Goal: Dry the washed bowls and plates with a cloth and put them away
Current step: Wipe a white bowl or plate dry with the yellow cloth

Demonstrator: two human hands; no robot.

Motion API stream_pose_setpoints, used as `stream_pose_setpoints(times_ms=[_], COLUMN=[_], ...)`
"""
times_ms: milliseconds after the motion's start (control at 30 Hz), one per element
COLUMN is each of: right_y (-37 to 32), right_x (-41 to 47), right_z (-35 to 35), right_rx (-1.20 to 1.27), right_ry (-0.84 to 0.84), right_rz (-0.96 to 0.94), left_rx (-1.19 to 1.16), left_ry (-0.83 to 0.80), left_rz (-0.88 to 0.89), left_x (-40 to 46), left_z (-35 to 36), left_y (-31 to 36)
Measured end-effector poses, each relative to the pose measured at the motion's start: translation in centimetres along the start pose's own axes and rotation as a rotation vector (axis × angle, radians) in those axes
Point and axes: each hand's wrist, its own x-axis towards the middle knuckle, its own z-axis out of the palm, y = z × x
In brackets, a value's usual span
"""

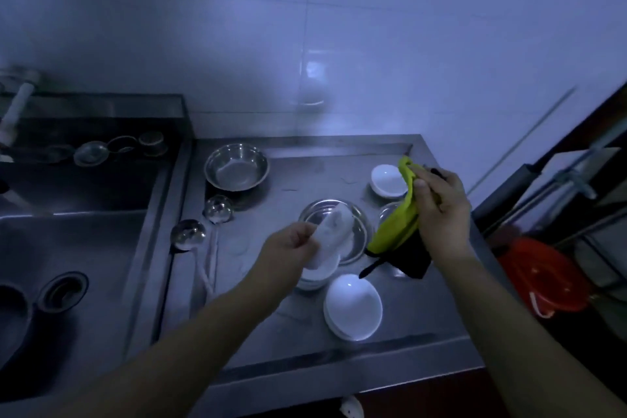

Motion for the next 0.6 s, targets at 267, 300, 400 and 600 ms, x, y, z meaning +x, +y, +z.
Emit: stream_pose_setpoints(times_ms=[267,300,400,600], right_y=[4.3,4.6,5.2,6.1], right_x=[-4.5,-5.0,-6.0,-6.7], right_z=[-5.0,-5.2,-5.6,-6.1], right_rx=[-0.014,-0.008,0.000,-0.004], right_ry=[0.128,0.135,0.154,0.131], right_rz=[0.192,0.204,0.233,0.272], left_rx=[0.745,0.827,1.046,1.282], left_ry=[-0.227,-0.260,-0.423,-0.584], left_rz=[0.259,0.286,0.452,0.776], left_x=[-0.4,-0.3,-0.2,-0.3], left_z=[5.7,5.9,6.2,6.8], left_y=[-7.0,-7.5,-8.1,-9.2])
